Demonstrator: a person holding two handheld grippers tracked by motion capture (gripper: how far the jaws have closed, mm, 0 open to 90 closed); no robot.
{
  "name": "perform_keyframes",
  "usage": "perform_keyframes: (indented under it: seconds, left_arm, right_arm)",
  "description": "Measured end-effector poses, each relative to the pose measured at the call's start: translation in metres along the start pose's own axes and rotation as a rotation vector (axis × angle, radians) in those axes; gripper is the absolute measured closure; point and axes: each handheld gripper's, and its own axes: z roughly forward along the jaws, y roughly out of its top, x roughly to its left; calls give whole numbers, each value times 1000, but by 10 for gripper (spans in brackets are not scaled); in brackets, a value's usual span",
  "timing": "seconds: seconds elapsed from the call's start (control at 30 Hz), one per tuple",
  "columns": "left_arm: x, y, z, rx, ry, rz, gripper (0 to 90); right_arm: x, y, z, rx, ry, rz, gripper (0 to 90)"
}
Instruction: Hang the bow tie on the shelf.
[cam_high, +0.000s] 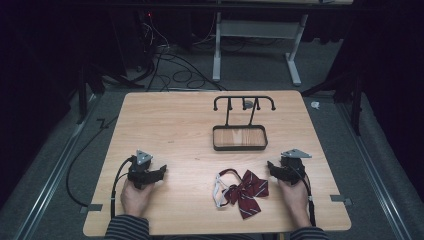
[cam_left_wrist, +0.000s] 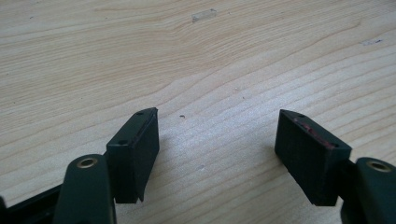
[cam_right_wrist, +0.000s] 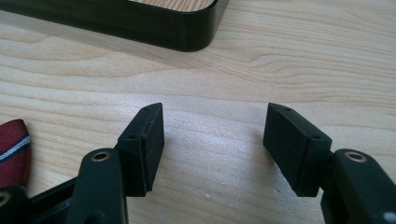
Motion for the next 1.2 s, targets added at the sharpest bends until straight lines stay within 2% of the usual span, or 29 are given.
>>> perform_keyframes:
  seconds: [0.4, 0.53, 0.7, 0.77, 0.83, 1.2]
  left_arm:
    - [0, 0, 0, 3, -4, 3, 301]
    - [0, 0, 0, -1, -6, -1, 300]
    - [0, 0, 0, 2, -7, 2, 299]
    - [0, 0, 0, 2, -6, 3, 299]
    - [0, 0, 0, 2, -5, 3, 299]
    - [0, 0, 0, 2, -3, 3, 299]
  right_arm:
    - [0, 0, 0, -2, 0, -2, 402]
    - [-1, -1, -1, -3, 4, 3, 440]
    - [-3, -1, -5, -14, 30, 30, 468]
    - [-1, 0, -11, -46, 56, 28, 470]
    - [0, 1, -12, -47, 61, 32, 473]
    - [12, 8, -26, -89, 141, -4, 507]
